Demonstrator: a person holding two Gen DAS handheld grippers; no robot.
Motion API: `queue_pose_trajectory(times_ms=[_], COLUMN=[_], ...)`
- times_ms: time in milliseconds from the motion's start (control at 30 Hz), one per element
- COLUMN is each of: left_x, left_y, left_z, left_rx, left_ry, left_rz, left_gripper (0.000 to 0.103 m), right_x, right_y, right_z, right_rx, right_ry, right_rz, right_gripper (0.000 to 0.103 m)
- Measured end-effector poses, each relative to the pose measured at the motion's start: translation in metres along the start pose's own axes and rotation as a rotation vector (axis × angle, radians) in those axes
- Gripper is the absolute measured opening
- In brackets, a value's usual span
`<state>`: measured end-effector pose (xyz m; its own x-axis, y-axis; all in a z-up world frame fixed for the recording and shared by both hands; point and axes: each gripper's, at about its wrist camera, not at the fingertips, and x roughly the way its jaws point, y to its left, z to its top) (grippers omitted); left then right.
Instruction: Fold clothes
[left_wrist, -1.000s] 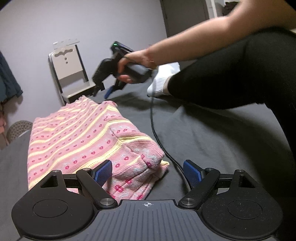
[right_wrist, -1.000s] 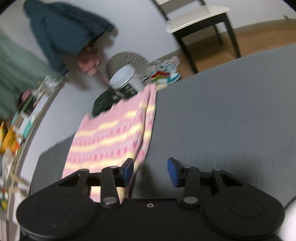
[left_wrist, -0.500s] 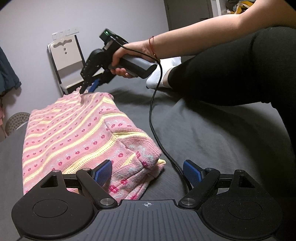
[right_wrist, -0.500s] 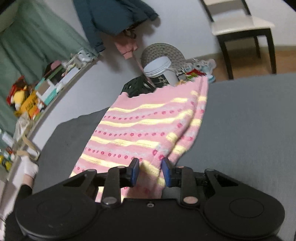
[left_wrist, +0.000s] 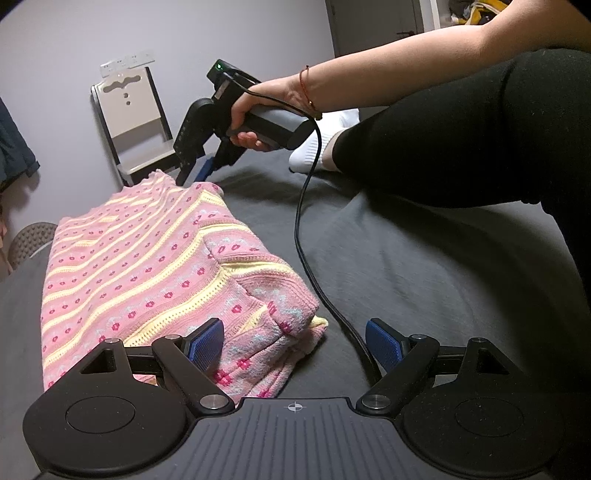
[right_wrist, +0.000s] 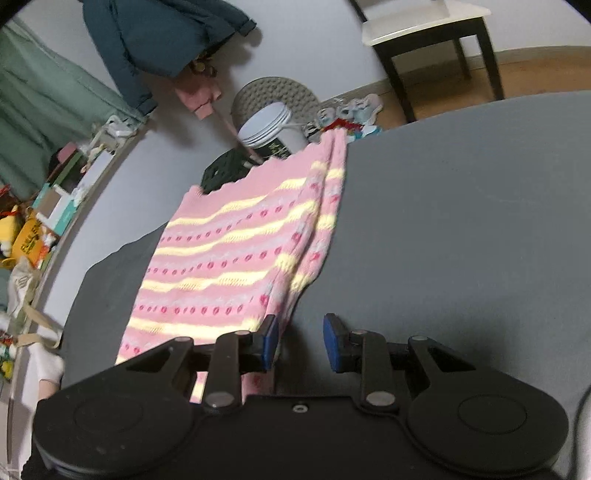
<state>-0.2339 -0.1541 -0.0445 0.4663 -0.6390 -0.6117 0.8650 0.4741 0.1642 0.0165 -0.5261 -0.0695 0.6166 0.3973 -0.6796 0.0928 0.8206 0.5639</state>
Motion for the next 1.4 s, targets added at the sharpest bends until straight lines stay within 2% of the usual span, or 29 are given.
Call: queue_pose_trajectory(times_ms=[133,200,267,367,467,600,700,767,800,867,900,967,1033,1100,1167,1200,1267,1367,1400], left_x=[-0.001,-0.001,-0.002,-0.004,-0.006,-0.015,-0.023,-0.027,-0.031,-0.037,-0.040,-0.045,-0.051,-0.057,-0.063,-0.066,-0.071,-0.075,-0.075], left_y=[0.001,0.001,0.001,0.002,0.002,0.006,0.009,0.012,0.014,0.020,0.024,0.031,0.037,0.041,0.041,0.041,0.040,0.038,0.035], left_z=[-0.001,-0.001,-0.002,-0.002,-0.003,-0.004,-0.004,-0.004,-0.005,-0.008,-0.011,-0.017,-0.022,-0.028,-0.030,-0.031,-0.033,-0.033,-0.032], left_rx=[0.004,0.001,0.000,-0.001,-0.006,-0.013,0.003,0.021,0.036,0.066,0.077,0.099,0.129,0.171,0.228,0.262,0.304,0.326,0.335], left_ry=[0.005,0.005,0.005,0.002,-0.006,-0.043,-0.068,-0.074,-0.079,-0.078,-0.072,-0.058,-0.039,-0.015,0.008,0.018,0.030,0.023,0.013], left_rz=[0.000,-0.001,-0.003,-0.003,-0.003,-0.014,-0.005,0.017,0.034,0.071,0.084,0.104,0.116,0.120,0.136,0.148,0.165,0.158,0.154], left_gripper=[0.084,0.084,0.084,0.084,0.084,0.084,0.084,0.084,0.084,0.084,0.084,0.085,0.084,0.084,0.084,0.084,0.084,0.084,0.084], right_x=[0.008,0.012,0.013,0.012,0.005,-0.004,-0.009,-0.019,-0.028,-0.045,-0.058,-0.079,-0.094,-0.102,-0.109,-0.114,-0.121,-0.126,-0.123], right_y=[0.011,0.023,0.028,0.029,0.023,0.010,0.007,0.006,0.011,0.020,0.032,0.056,0.081,0.106,0.134,0.151,0.180,0.216,0.224], right_z=[-0.005,-0.009,-0.011,-0.014,-0.012,-0.015,-0.022,-0.025,-0.028,-0.035,-0.042,-0.062,-0.088,-0.117,-0.147,-0.167,-0.207,-0.269,-0.286], right_rx=[-0.062,-0.141,-0.182,-0.208,-0.174,-0.111,-0.100,-0.075,-0.095,-0.135,-0.182,-0.270,-0.337,-0.394,-0.513,-0.622,-0.839,-1.163,-1.230], right_ry=[0.023,0.022,0.023,0.022,0.026,0.030,-0.005,-0.047,-0.076,-0.134,-0.166,-0.206,-0.198,-0.134,-0.059,-0.054,-0.062,-0.103,-0.099], right_rz=[0.031,-0.009,-0.023,-0.040,-0.067,-0.062,-0.042,-0.051,-0.056,-0.066,-0.070,-0.045,-0.002,0.045,0.060,0.046,0.008,-0.064,-0.084], right_gripper=[0.024,0.022,0.009,0.004,0.001,0.001,0.004,0.016,0.018,0.032,0.036,0.051,0.058,0.059,0.060,0.062,0.077,0.080,0.079])
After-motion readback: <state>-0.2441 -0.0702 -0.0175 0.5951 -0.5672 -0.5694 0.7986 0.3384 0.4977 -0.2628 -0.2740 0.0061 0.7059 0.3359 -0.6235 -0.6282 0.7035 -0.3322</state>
